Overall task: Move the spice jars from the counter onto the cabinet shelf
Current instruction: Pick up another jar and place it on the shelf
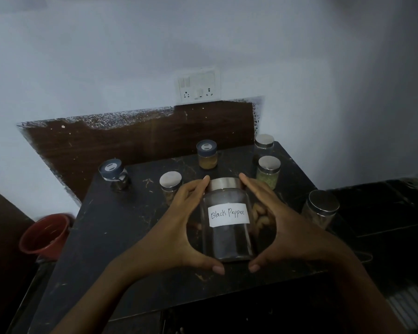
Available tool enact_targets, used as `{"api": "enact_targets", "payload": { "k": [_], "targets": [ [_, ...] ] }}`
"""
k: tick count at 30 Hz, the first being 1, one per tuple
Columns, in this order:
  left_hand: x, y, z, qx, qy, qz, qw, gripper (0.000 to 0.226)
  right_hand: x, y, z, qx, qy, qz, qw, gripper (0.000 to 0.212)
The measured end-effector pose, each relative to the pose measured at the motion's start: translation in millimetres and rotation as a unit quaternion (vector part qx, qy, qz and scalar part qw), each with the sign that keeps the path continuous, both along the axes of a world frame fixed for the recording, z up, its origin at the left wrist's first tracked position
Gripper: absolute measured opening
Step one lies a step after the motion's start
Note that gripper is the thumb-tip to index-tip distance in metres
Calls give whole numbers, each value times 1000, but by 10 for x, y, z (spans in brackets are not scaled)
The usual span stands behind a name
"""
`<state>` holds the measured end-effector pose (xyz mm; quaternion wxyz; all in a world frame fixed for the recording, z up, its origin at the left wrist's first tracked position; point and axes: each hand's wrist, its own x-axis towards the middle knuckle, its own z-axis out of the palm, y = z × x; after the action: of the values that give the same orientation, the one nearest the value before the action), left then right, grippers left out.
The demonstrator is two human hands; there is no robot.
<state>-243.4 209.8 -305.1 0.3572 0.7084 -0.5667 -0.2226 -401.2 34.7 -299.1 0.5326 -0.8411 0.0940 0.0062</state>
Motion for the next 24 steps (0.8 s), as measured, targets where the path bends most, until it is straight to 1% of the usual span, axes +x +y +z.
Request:
{"api": "enact_targets", "payload": {
  "k": [3, 5, 7, 10, 13, 15, 19, 21, 24],
  "targets": [
    [68, -7, 79, -19, 6, 8, 1000, 130, 113, -21, 62, -9, 4, -1, 1000, 102],
    [128, -20, 132, -32, 0, 10, 999, 126, 201, -40, 118, -23, -2, 2, 1000, 101],
    [207, -33, 194, -37, -12, 11, 999, 127, 286, -56, 172, -38, -16, 7, 999, 108],
    [417, -55, 334, -50, -32, 5, 998, 127, 479, -112, 302, -74, -42, 18, 996, 123],
    [689, -115, 593, -71, -81, 10, 994, 130, 712, -186, 584, -111, -78, 16, 991, 127],
    [915, -180, 847, -94, -139, 22, 986, 133, 927, -257, 830, -148, -120, 19, 981, 128],
    [1379, -312, 1376, -152, -212, 26, 965, 131, 1379, -368, 1346, -216, -195, 14, 957, 124],
    [1599, -385, 1642, -181, -247, 24, 952, 129, 1590, -420, 1614, -253, -225, 9, 941, 122],
    [1945, -453, 2060, -213, -299, 35, 929, 133, 1935, -504, 2008, -318, -278, 4, 907, 129]
  ]
}}
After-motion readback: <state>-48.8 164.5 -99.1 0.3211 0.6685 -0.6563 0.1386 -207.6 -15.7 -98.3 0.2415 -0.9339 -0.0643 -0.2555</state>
